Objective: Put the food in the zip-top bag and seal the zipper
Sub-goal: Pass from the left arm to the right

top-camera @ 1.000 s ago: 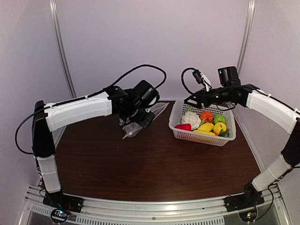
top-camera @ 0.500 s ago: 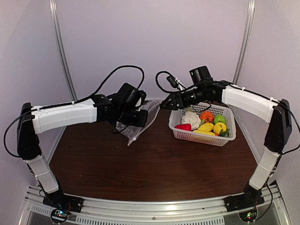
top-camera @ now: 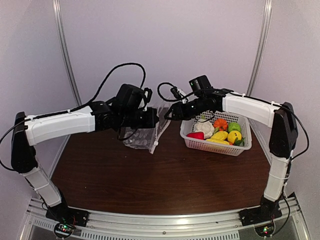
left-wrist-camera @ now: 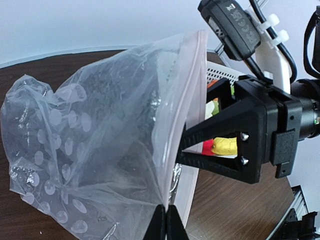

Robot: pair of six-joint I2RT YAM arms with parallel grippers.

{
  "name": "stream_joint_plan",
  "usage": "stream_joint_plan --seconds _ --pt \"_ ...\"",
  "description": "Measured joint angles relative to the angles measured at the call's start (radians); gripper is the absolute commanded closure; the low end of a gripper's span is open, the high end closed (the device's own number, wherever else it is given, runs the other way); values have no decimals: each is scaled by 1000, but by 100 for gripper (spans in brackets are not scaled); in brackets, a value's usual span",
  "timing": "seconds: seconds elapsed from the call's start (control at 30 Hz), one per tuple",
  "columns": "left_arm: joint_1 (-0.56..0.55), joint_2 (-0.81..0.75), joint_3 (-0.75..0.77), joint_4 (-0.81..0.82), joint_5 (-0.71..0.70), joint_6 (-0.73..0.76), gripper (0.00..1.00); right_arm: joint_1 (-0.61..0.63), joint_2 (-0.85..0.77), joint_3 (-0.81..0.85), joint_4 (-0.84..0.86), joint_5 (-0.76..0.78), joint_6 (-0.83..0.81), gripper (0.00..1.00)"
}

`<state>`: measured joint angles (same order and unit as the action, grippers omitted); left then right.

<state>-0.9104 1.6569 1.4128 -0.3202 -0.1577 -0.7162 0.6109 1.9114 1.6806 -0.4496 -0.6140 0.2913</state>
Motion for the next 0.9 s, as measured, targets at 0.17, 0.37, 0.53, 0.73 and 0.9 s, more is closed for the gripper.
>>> stream_joint_plan --seconds 0.17,0.37,0.53,0.73,0.9 --pt "0 -11 -18 23 13 -8 100 0 6 6 -6 31 4 100" --pt "0 -8 -18 4 -13 -4 60 2 5 3 10 34 5 100" --pt "1 24 -16 8 4 -3 43 28 -16 -20 27 35 12 100" --pt "1 65 -12 11 27 -2 40 75 -55 -24 28 65 22 100" --pt "0 69 1 14 48 19 34 80 -65 -25 29 94 39 100"
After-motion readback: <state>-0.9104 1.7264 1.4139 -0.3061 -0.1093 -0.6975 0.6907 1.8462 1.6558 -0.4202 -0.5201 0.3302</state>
